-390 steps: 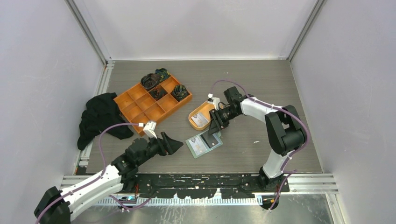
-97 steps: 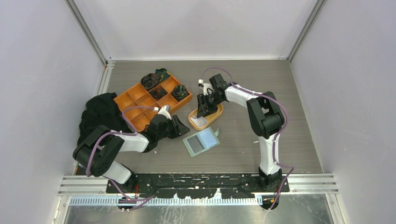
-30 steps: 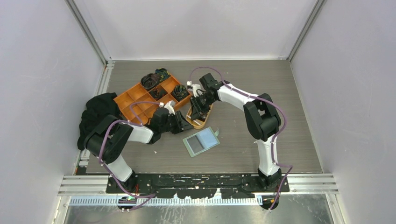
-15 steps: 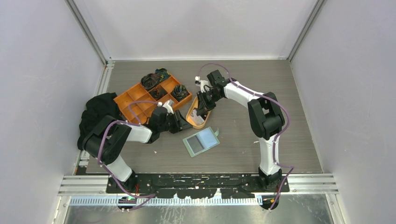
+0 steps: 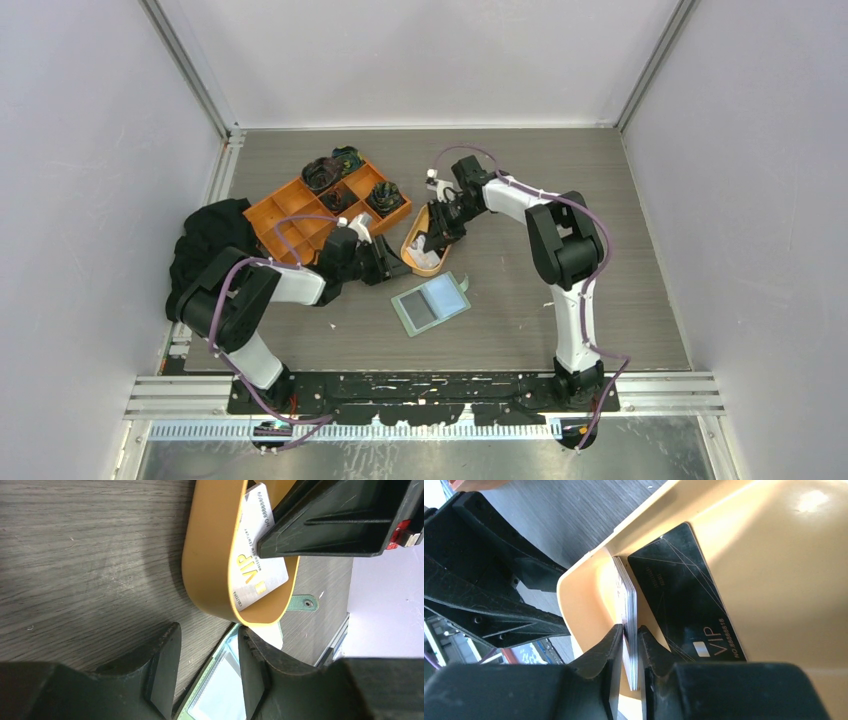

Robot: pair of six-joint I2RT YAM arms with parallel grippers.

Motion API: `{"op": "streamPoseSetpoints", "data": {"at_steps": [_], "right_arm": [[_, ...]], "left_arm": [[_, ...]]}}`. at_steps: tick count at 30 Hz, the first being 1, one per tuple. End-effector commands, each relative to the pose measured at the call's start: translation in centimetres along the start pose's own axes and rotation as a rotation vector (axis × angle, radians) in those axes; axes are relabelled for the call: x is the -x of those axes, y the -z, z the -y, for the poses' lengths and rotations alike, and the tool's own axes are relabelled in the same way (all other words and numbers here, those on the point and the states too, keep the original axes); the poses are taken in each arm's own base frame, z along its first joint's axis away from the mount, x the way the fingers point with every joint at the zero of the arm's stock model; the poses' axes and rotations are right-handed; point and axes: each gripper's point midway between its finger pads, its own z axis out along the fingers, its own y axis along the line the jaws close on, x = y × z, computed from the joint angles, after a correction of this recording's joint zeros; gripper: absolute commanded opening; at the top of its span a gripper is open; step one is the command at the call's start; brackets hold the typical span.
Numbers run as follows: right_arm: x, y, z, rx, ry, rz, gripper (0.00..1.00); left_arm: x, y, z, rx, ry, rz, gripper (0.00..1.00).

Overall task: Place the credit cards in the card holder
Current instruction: Pick up the credit card from the storage box.

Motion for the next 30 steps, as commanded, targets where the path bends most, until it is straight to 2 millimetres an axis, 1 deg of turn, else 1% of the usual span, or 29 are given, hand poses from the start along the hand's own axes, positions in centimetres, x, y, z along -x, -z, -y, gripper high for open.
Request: {"op": "streamPoseSetpoints", "data": {"at_steps": [1,4,9,12,19,24,30], "right_arm": [[-0.6,-0.7,-1.3,0.077,-0.038,-0.026,0.25],[-0.5,-0.8,-1.4,0.085,-0.047,-0.024,0.28],[-0.7,-1.5,-1.3,0.082,-0.062,-0.031,0.29],[-0.7,-1.6,-1.3,0.080,-0.073,-0.031,0.28],[0.3,-0.1,-2.6,0.108,-0.067,0.006,0.24],[0.7,0.7,-2.6,0.131,-0.089,0.024,0.23],[0.9,1.1,-2.8,0.154,-0.100,0.030,0.24]], "left_arm": [[1.8,-0.1,1.2,-0.030,-0.033,0.042,0.47],[1.8,-0.2,1.2,-0.033,-0.032,0.039,0.47],[1.8,-0.1,1.4,-0.039,-0.030,0.040,0.47],[1.9,0.2,1.6,-0.041,-0.032,0.045,0.47],[1.9,1.2,1.7,-0.029,-0.046,0.054,0.47],[1.6,1.9,1.6,-0.028,-0.050,0.058,0.47],[1.3,2.6,1.5,-0.025,-0.055,0.061,0.47]]}}
